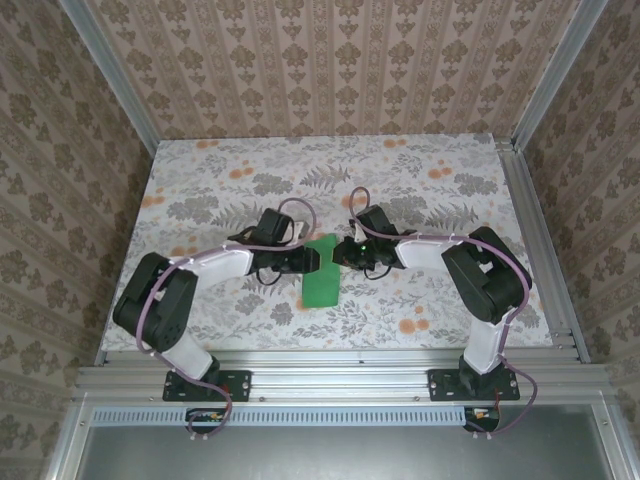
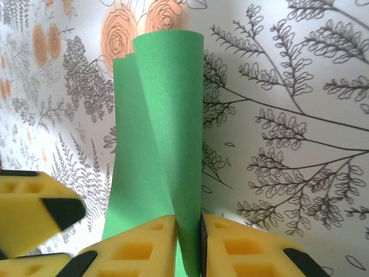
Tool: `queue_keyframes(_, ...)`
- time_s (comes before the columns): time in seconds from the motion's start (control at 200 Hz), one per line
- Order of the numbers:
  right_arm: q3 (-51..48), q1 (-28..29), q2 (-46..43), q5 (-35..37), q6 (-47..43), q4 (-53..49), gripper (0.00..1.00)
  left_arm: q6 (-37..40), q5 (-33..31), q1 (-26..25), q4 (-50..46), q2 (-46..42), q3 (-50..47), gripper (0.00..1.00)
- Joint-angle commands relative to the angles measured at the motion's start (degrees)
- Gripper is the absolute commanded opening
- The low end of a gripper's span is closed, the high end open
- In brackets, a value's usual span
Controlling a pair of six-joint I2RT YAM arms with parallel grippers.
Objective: Fold a paper plane with a square sheet of paper (pick it up from the middle)
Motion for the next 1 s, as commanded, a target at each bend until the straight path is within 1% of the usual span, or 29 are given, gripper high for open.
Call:
queue_keyframes(0.0, 2.65, 0.89, 0.39, 2.92, -1.86, -4.55, 0.22, 1.16, -0.84, 1.13, -3.73, -1.55, 1.03, 0.48)
queue_keyframes(0.12, 4.59, 1.88, 1.02, 4.84, -2.90, -7.32, 0.23, 0.57, -0.70, 1.31, -2.88, -0.66, 0.18, 0.50)
queue_keyframes(0.375, 7.72, 3.55, 2.23, 8.35, -4.88, -12.58, 0.25, -1.30, 0.16, 1.49, 1.08, 1.12, -1.33, 0.51)
queue_keyframes(0.59, 10.72, 5.20, 3.54, 11.80, -6.47, -16.82, 0.26, -1.35, 1.07, 1.57, 2.31, 2.18, -2.00, 0.53)
queue_keyframes(0.76, 11.68, 6.21, 4.34, 12.72, -6.21, -17.63, 0.26, -0.06, -1.39, 1.66, 0.35, 2.51, -2.10, 0.54)
queue_keyframes(0.935, 13.07, 6.83, 5.50, 12.57, -5.50, -18.10, 0.26, -0.25, -1.15, 1.66, 1.51, 3.04, -3.31, 0.55)
queue_keyframes(0.995, 13.67, 7.00, 5.74, 12.74, -5.40, -18.71, 0.26, 0.29, -1.80, 1.66, 0.35, 2.94, -3.34, 0.55)
